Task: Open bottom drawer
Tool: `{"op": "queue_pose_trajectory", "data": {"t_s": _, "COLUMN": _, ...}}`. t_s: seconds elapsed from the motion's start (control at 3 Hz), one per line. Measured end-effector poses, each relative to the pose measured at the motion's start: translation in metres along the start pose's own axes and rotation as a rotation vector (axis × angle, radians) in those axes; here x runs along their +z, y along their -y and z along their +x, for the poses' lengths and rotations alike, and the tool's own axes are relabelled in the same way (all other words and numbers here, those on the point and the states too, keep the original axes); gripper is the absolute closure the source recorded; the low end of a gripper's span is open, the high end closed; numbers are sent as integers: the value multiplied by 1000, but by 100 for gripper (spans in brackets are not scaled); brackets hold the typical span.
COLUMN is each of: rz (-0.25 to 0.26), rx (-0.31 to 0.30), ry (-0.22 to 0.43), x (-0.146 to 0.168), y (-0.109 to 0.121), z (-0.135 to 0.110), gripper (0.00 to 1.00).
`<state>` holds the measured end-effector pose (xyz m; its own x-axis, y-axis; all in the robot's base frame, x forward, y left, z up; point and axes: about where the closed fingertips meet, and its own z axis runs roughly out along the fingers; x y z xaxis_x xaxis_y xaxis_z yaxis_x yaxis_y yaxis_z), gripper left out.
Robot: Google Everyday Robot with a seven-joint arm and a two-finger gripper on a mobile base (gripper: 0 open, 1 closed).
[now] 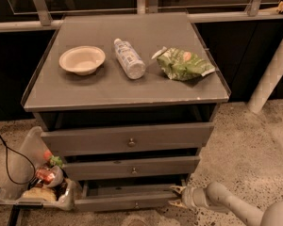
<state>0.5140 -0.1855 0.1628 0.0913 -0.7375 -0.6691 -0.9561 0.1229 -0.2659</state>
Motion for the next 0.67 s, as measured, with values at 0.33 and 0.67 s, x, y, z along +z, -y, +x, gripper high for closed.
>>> {"op": "queue_pose_trajectory", "data": {"t_s": 0.33, "rz": -28, "rx": -21, "ry": 25, "x": 0, "y": -19, "z": -6, "gripper": 81}}
{"op": "queue_pose_trajectory", "data": {"t_s": 0.67, "rz": -28, "rx": -21, "ry": 25, "x": -3, "y": -18, "z": -9, "gripper": 100}}
